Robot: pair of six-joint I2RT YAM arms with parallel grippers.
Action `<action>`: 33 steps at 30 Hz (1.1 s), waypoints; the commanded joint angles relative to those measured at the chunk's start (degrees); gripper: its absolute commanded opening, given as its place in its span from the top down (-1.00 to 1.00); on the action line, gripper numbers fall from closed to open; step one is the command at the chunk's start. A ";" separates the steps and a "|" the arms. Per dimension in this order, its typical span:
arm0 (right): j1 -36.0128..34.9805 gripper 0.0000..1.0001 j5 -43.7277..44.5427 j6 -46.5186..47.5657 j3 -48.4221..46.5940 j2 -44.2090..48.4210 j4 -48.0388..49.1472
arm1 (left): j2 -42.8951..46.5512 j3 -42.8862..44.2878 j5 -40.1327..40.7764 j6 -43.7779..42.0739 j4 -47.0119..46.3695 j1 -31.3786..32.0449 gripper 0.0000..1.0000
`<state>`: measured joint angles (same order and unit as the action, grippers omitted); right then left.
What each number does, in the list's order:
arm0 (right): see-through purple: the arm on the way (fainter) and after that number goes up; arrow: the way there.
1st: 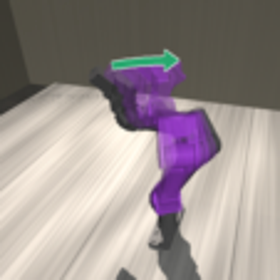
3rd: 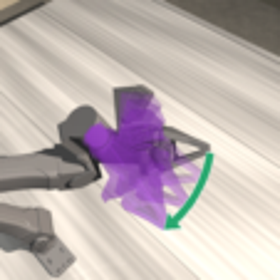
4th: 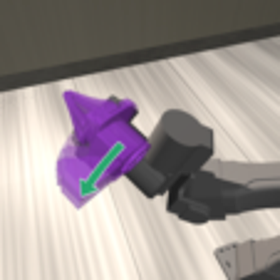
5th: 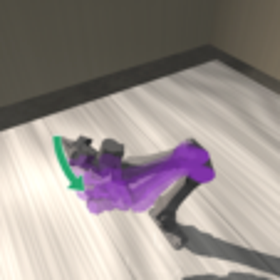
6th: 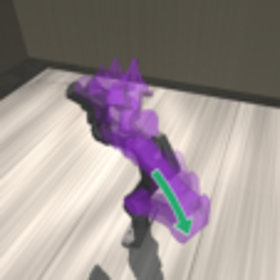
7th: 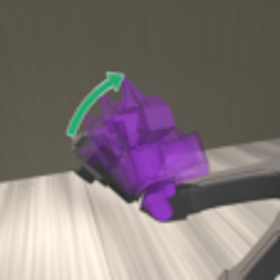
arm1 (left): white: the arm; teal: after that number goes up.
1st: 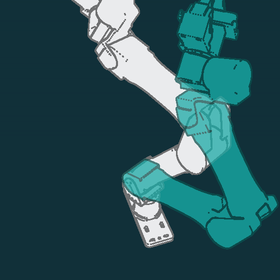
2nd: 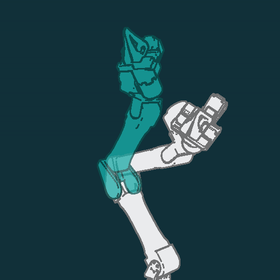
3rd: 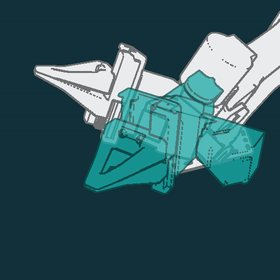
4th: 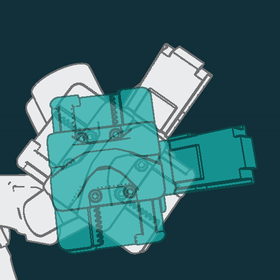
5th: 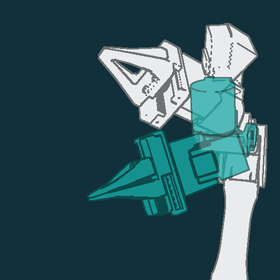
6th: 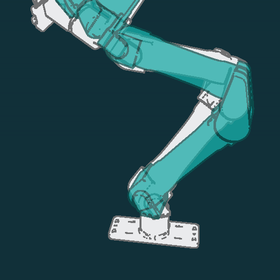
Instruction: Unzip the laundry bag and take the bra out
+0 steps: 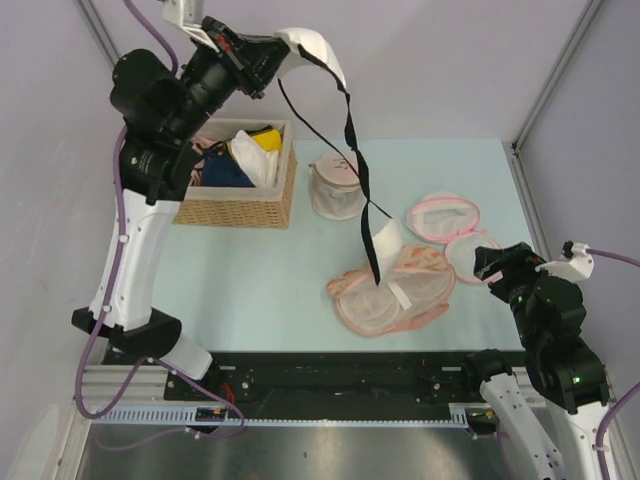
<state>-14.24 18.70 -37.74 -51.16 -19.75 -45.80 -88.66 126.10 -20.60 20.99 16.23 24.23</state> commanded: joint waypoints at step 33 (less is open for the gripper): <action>0.00 -0.54 -5.86 -0.94 -0.35 -12.33 5.28 | -14.60 9.56 35.97 -1.92 -16.68 -24.05 0.99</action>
<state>-14.24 13.98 -38.83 -51.13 -30.57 -44.29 -104.51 130.82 10.02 17.10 3.49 0.49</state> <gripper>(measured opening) 0.774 0.014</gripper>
